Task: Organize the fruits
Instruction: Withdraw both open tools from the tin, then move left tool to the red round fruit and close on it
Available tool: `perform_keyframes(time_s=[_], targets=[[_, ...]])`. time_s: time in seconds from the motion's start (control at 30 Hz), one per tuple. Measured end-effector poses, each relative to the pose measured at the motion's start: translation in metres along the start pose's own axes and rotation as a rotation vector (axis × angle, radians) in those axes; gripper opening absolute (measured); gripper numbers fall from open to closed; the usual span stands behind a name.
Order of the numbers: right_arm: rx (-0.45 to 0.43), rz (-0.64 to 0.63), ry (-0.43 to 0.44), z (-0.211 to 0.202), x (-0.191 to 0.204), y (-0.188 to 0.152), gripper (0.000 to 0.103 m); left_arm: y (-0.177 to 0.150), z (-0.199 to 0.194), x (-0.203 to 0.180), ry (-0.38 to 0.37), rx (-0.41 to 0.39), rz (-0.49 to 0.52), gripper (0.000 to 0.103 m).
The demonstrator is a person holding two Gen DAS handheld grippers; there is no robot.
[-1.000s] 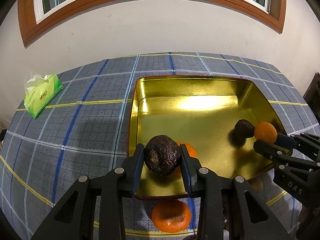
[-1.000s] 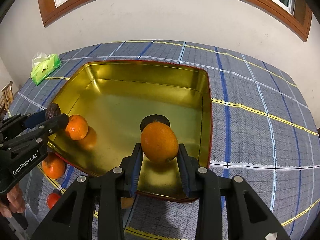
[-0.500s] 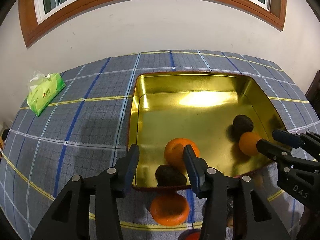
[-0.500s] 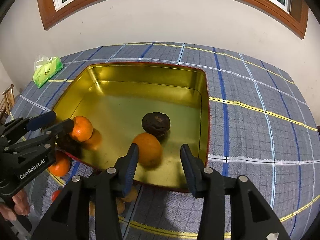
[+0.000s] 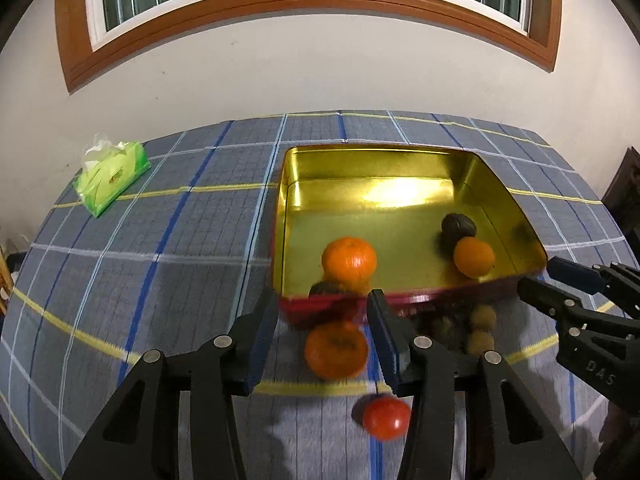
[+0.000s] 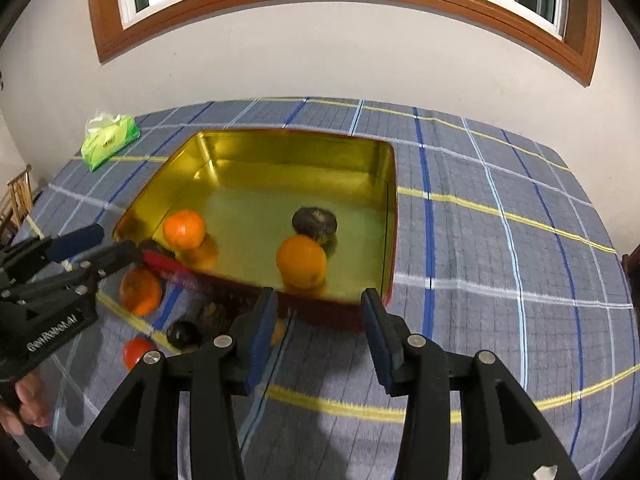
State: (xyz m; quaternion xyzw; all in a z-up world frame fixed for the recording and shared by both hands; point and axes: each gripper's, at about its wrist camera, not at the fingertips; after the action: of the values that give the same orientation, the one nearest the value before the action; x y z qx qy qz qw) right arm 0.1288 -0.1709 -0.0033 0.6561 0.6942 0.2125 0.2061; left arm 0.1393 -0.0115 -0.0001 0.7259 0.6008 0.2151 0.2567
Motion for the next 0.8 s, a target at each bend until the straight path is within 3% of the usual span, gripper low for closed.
perform_keyframes(time_s=[0.5,0.8], targets=[[0.062,-0.002,0.039,-0.007,0.01,-0.068,0.041,-0.079,-0.022,-0.011,-0.016,0.054,-0.005,0.047],[0.084,0.006,0.059,-0.001,0.011,-0.078,0.041,-0.093,-0.013,-0.02,-0.037,0.082,-0.015,0.047]])
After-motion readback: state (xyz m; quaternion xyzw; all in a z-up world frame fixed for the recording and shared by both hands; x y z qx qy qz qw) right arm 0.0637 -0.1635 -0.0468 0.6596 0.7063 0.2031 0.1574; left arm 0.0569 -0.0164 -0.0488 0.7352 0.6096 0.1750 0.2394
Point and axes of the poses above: each gripper's, at about its wrist camera, not at the fingertips, and z roughly the way its jaws point, x to its left, y to its top, and after that the axes turned 2 degrees about x, right-handed
